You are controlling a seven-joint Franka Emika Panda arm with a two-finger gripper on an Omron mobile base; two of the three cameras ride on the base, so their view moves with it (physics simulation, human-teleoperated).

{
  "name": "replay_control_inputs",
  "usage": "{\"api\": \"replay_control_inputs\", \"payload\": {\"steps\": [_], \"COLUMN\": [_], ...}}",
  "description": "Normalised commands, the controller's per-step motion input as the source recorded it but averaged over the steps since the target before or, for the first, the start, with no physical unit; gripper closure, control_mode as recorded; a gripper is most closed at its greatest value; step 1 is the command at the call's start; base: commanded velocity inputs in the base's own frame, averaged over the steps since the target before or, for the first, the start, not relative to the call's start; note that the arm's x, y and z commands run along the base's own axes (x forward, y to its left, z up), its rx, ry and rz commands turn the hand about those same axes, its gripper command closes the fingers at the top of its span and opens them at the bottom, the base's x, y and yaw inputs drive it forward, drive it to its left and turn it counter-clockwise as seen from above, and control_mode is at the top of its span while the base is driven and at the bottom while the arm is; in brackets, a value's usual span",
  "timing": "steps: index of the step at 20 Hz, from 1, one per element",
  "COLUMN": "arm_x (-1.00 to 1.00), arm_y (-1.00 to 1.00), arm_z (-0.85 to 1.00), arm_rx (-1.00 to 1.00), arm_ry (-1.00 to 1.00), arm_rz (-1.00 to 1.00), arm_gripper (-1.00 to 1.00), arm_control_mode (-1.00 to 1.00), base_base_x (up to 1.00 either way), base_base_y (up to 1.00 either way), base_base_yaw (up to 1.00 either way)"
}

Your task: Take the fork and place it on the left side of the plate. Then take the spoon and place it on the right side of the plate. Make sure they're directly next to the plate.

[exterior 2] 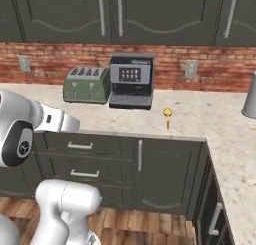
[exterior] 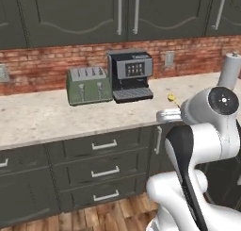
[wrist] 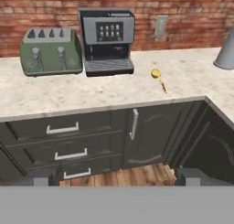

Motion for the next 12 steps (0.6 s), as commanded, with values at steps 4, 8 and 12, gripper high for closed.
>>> {"api": "replay_control_inputs", "payload": {"steps": [4, 8, 12], "arm_x": [0.0, 0.0, 0.0], "arm_y": [0.0, 0.0, 0.0], "arm_z": [0.0, 0.0, 0.0], "arm_rx": [0.0, 0.0, 0.0], "arm_ry": [0.0, 0.0, 0.0], "arm_rz": [0.0, 0.0, 0.0], "arm_gripper": [-1.0, -1.0, -1.0], "arm_control_mode": [1.0, 1.0, 1.0], "base_base_x": [1.0, 0.99, 0.85], "base_base_y": [-0.5, -0.68, -0.77], "base_base_yaw": [-0.11, -0.08, -0.03]}}
